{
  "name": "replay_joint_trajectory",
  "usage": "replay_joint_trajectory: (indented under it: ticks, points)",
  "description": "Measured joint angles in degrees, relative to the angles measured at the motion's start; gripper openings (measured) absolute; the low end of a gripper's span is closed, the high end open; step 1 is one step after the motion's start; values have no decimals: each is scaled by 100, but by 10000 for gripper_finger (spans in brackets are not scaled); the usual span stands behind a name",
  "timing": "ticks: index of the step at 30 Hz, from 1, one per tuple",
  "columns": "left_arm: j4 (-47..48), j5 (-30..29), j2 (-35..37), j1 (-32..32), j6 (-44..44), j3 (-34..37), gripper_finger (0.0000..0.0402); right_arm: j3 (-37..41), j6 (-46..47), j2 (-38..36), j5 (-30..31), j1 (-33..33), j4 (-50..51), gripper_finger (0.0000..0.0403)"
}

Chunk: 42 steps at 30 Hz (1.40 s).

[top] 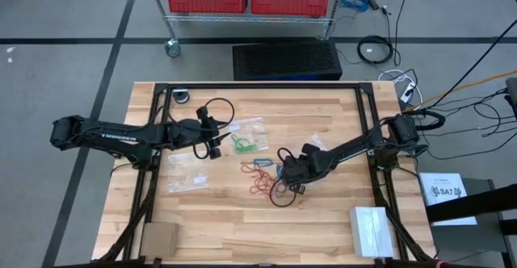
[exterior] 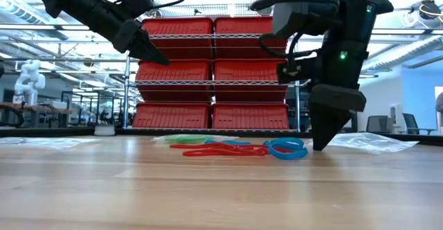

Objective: Sort rubber bands
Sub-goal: Open the bottom right transparent zip bag

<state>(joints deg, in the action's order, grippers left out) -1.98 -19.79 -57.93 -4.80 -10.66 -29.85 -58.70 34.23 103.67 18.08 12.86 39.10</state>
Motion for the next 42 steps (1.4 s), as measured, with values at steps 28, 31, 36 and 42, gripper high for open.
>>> replay_joint_trajectory:
  ticks: [28, 31, 36, 42]
  points:
    - [-852, 1521, -225, 2, 3, 0, 177, -2220, -2317, -805, 1054, 240, 747, 0]
    - [-1446, 2168, -444, 7, 125, 0, 177, -2467, -2609, -859, 1212, 247, 694, 0]
    - [-2113, 2875, -840, 7, 184, 0, 177, -2592, -2804, -911, 1496, 277, 631, 0]
    - [-2965, 3134, -1277, 7, 421, 0, 186, -2592, -2808, -919, 1527, 313, 601, 0]
